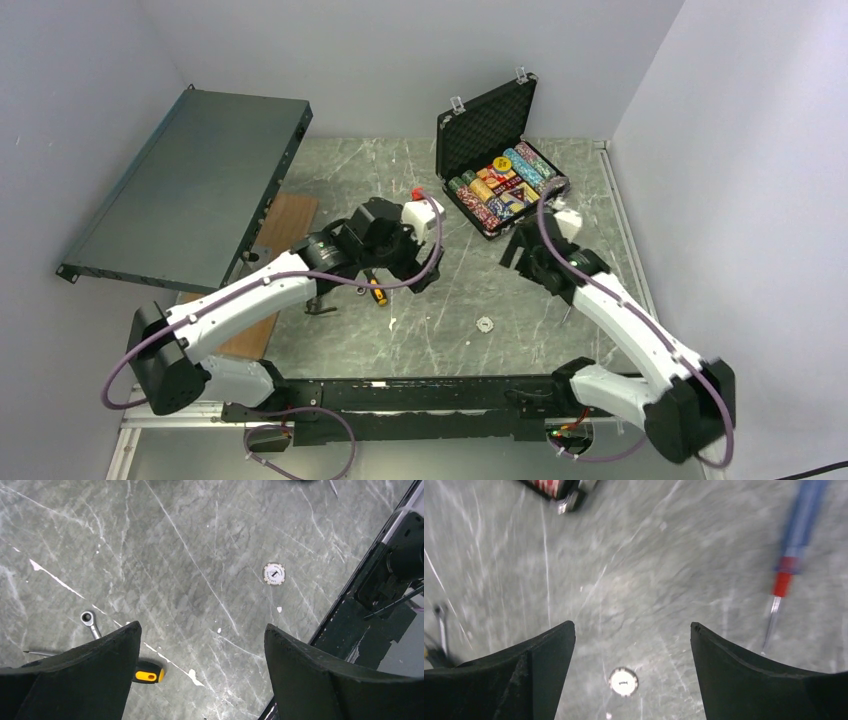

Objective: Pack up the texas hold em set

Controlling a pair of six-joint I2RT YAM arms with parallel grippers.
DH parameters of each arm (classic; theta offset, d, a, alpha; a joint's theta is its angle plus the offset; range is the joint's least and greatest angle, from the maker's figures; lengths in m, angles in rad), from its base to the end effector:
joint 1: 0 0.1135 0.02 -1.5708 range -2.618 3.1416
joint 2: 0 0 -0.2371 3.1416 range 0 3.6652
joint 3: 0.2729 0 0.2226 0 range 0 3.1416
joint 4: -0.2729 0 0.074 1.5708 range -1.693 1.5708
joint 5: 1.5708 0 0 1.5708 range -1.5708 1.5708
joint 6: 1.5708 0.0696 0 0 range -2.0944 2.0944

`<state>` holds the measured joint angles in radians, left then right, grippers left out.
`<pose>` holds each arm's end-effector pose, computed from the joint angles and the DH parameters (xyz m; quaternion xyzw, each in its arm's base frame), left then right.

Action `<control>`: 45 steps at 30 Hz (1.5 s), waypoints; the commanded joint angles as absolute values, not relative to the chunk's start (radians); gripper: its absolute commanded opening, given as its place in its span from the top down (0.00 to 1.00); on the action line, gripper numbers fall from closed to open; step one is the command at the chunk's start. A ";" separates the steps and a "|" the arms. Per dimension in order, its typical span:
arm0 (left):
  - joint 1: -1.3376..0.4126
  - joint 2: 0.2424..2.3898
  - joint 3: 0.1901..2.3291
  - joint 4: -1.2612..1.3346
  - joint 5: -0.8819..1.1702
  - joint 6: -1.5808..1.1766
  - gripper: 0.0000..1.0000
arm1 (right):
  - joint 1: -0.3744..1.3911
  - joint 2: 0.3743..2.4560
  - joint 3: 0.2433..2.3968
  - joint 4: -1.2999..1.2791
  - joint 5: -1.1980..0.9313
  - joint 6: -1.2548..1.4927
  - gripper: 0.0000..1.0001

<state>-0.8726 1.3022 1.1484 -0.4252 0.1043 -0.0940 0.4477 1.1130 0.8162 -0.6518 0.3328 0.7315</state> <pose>0.1860 -0.2329 0.2902 0.3563 0.8032 -0.2614 0.3994 0.2075 0.0744 0.2073 0.1830 0.9222 0.0368 0.3386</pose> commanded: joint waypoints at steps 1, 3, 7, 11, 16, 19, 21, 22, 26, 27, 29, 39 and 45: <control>-0.935 1.377 1.163 -0.399 0.056 -0.120 0.07 | 0.421 0.910 0.826 -0.772 0.672 0.928 0.15; -0.968 1.439 1.194 -0.407 0.047 -0.153 0.09 | 0.419 0.807 0.803 -0.793 0.742 0.960 0.17; -1.030 1.610 1.271 -0.404 0.032 -0.229 0.11 | 0.417 0.614 0.797 -0.842 0.836 0.947 0.18; -1.098 1.805 1.431 -0.457 -0.049 -0.290 0.11 | 0.416 0.494 0.838 -0.862 0.871 0.852 0.18; -1.151 1.982 1.609 -0.500 -0.068 -0.325 0.15 | 0.417 0.395 0.887 -0.934 0.908 0.828 0.18; -1.170 2.044 1.661 -0.527 -0.081 -0.335 0.19 | 0.418 0.340 0.890 -0.958 0.887 0.838 0.19; -1.176 2.076 1.687 -0.547 -0.086 -0.337 0.23 | 0.419 0.309 0.885 -0.950 0.866 0.837 0.19; -1.179 2.090 1.699 -0.558 -0.088 -0.339 0.25 | 0.418 0.294 0.882 -0.940 0.856 0.829 0.19; -1.187 2.126 1.711 -0.583 -0.090 -0.353 0.27 | 0.418 0.282 0.877 -0.925 0.854 0.812 0.19; -1.190 2.132 1.709 -0.585 -0.085 -0.354 0.26 | 0.419 0.286 0.879 -0.923 0.853 0.808 0.19; -1.198 2.150 1.715 -0.602 -0.088 -0.358 0.24 | 0.419 0.294 0.877 -0.921 0.849 0.806 0.19; -1.238 2.215 1.760 -0.652 -0.112 -0.361 0.30 | 0.419 0.299 0.855 -0.899 0.835 0.796 0.19; -1.240 2.232 1.776 -0.685 -0.114 -0.363 0.41 | 0.419 0.297 0.853 -0.896 0.833 0.796 0.19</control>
